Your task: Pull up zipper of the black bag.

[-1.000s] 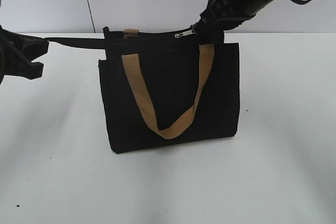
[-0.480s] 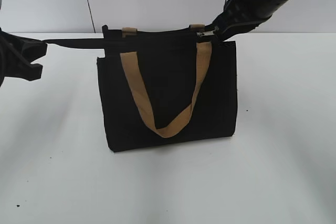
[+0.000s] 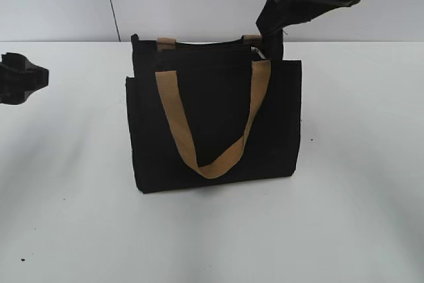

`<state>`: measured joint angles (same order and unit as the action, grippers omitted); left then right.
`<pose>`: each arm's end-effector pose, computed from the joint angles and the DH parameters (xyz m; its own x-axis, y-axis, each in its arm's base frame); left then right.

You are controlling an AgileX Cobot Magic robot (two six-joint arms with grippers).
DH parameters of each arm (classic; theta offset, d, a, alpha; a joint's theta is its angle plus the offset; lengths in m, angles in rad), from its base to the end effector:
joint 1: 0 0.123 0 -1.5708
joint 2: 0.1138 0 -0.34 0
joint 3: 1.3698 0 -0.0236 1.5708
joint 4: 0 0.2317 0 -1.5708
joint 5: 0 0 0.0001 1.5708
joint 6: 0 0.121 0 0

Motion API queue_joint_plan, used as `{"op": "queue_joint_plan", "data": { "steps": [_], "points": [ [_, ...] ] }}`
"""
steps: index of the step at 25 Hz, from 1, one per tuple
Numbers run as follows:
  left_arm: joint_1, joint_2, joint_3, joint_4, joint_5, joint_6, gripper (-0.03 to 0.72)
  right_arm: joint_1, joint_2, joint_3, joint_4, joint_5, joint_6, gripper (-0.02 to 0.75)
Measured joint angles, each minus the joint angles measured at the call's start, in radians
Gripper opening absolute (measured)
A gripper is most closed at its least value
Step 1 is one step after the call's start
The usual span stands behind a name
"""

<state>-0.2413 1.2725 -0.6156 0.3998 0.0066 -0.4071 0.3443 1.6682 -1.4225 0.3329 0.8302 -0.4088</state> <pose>0.2398 -0.0587 0.2862 -0.5304 0.1230 -0.8388 0.2330 0.9725 -0.0047 0.3394 0.1527 0.3459 -0.6772 -0.4270 -0.5992 -0.5881 0.8035 0.0921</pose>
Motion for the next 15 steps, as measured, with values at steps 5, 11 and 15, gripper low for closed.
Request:
{"op": "queue_joint_plan", "data": {
  "steps": [5,11,15],
  "points": [
    [-0.079,-0.119,-0.033,-0.073,0.297,0.0,0.552,0.0,-0.029,0.0,0.001,0.129,0.093,0.647],
    [-0.162,-0.333,-0.04,-0.097,0.589,0.004,0.533,0.0,-0.07,0.011,0.001,0.301,0.138,0.649],
    [-0.168,-0.519,-0.04,-0.125,0.762,0.058,0.532,0.0,-0.192,0.104,0.001,0.32,0.156,0.643]
  ]
}}
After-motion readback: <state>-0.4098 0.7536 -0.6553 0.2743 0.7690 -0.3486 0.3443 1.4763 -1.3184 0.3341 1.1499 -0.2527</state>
